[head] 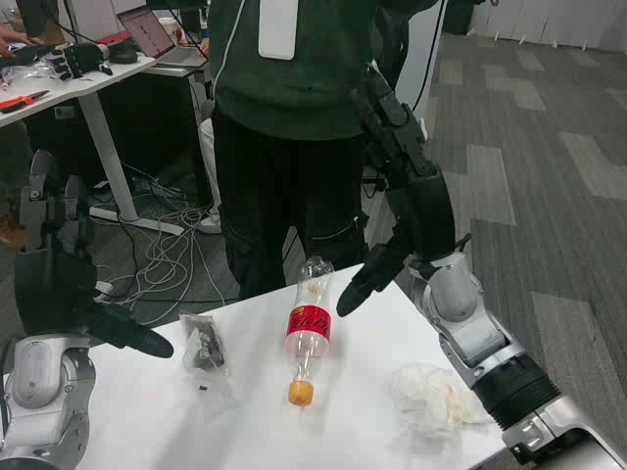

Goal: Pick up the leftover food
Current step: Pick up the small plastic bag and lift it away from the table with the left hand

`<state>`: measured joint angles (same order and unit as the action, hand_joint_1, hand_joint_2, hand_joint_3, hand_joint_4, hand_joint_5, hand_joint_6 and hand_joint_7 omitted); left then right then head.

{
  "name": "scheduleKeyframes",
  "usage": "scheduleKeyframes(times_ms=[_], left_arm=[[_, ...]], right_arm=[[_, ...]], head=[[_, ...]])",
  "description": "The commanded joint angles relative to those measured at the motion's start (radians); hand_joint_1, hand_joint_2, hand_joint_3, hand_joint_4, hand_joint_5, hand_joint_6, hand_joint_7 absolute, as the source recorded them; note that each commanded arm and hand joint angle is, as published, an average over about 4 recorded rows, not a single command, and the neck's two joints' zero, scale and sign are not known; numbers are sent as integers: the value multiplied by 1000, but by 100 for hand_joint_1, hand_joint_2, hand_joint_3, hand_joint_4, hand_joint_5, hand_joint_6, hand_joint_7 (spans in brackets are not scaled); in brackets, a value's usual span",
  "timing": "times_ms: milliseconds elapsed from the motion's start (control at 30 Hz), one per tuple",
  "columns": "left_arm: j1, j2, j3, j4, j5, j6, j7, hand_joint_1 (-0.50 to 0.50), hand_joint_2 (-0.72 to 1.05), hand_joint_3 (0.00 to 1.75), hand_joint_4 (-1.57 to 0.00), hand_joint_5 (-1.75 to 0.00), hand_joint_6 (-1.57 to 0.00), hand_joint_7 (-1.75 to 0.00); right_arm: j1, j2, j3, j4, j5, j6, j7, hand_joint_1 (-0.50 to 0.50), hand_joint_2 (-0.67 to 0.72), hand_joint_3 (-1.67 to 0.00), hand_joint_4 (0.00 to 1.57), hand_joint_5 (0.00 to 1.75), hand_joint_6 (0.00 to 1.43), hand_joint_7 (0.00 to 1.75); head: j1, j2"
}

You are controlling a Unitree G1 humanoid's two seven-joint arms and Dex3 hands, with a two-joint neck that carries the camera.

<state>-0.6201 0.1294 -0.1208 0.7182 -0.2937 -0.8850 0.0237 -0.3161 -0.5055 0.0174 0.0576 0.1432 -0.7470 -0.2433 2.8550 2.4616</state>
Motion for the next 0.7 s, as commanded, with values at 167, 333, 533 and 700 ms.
scheduleKeyframes(times_ms=[167, 333, 533, 700], left_arm=[[56, 42, 85, -289, 38, -60, 78, -50, -72, 0, 0, 0, 0, 0], [56, 42, 85, -289, 38, -57, 79, -50, -72, 0, 0, 0, 0, 0], [56, 42, 85, -289, 38, -57, 79, -50, -72, 0, 0, 0, 0, 0], [56, 42, 85, -289, 38, -51, 78, -50, -72, 0, 0, 0, 0, 0]], right_arm=[[-113, -2, -34, -81, 121, 74, 90, -25, 47, 0, 0, 0, 0, 0], [-113, -2, -33, -81, 127, 74, 90, -25, 47, 0, 0, 0, 0, 0], [-113, -2, -31, -81, 131, 72, 90, -25, 47, 0, 0, 0, 0, 0], [-113, -2, -29, -81, 131, 72, 90, -25, 47, 0, 0, 0, 0, 0]], head=[[56, -80], [56, -81], [56, -81], [57, -78]])
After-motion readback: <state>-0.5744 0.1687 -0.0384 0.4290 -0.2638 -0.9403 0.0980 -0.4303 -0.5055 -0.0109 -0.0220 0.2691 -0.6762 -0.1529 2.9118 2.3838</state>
